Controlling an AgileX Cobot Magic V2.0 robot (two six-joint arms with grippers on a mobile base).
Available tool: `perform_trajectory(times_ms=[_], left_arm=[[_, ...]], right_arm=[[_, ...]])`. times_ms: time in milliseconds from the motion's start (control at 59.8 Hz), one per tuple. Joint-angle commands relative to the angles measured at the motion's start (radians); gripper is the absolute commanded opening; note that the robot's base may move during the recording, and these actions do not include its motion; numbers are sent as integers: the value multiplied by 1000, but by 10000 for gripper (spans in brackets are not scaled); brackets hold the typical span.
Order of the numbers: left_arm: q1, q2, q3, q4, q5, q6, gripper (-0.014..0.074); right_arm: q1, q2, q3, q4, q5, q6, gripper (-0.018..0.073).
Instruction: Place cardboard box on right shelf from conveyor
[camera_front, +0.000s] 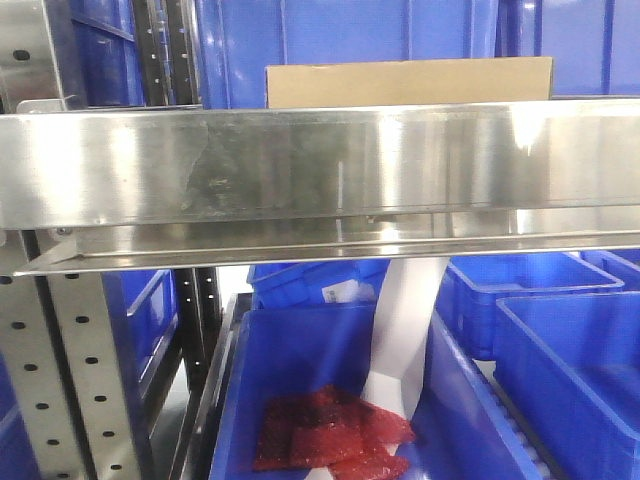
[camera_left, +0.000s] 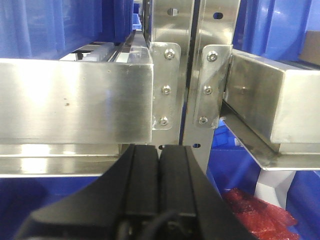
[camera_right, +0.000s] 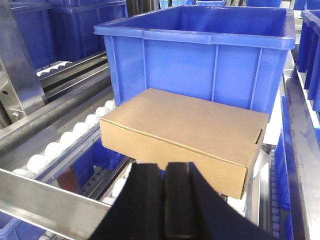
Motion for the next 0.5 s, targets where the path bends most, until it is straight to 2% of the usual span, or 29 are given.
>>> perform_trajectory(times_ms=[0,301,485], left_arm=[[-6,-13,10,-6,-86,0,-116],[-6,-13,10,-6,-86,0,-116],[-6,-13,10,-6,-86,0,-116]], right_arm=[[-2,-9,-30,-12,-93,-1,57],[-16,-16,-3,-11,-109,-31,57],[-116,-120,97,71,-109,-99,57]])
